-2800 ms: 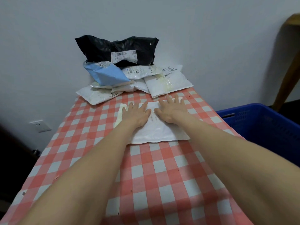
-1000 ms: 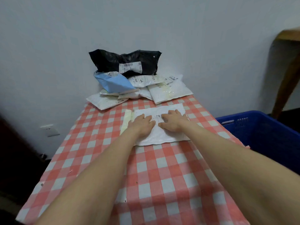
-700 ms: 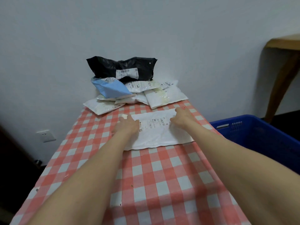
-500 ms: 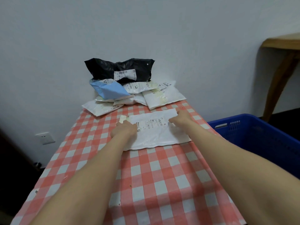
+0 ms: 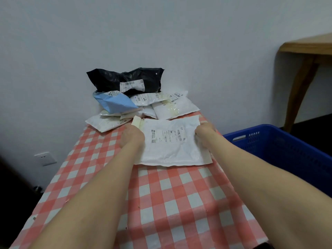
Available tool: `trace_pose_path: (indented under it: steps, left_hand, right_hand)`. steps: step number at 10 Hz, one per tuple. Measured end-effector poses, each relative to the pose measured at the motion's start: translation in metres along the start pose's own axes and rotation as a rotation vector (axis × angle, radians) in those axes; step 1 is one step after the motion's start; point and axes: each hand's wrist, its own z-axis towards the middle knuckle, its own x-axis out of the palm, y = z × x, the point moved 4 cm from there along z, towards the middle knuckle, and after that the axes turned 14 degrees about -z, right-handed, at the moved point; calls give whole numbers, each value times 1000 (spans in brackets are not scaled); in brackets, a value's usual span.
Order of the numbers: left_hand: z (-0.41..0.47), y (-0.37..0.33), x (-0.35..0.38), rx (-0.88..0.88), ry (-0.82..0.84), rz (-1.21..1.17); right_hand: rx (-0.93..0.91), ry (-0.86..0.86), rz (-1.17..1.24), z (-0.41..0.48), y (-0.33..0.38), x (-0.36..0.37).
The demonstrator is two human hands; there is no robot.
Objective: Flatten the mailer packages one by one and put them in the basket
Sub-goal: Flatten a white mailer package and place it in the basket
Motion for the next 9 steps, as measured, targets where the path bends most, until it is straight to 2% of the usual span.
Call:
trace_pose_path:
  steps: [1, 2, 3, 5, 6, 8, 9]
  left_hand:
    - [-3, -7, 0, 76, -27, 42]
    - [-6, -16, 3, 149, -47, 19]
    - [-11, -26, 7, 167, -38, -34]
    - [-14, -44, 23, 64, 89, -168]
    - [-21, -60, 33, 108, 140, -127]
    - [-28, -100, 50, 233, 146, -250]
    - [-33, -123, 58, 308, 141, -278]
  right_hand:
    - [-2, -67, 70, 16, -6, -8]
    - [62, -147, 118, 20, -16, -18]
    - [45, -189, 169, 21, -21, -28]
    - [93, -284, 287, 31, -34, -54]
    - [107, -294, 322, 31, -39, -68]
    - [105, -220, 407, 33, -53, -90]
    - [149, -77, 469, 37, -63, -98]
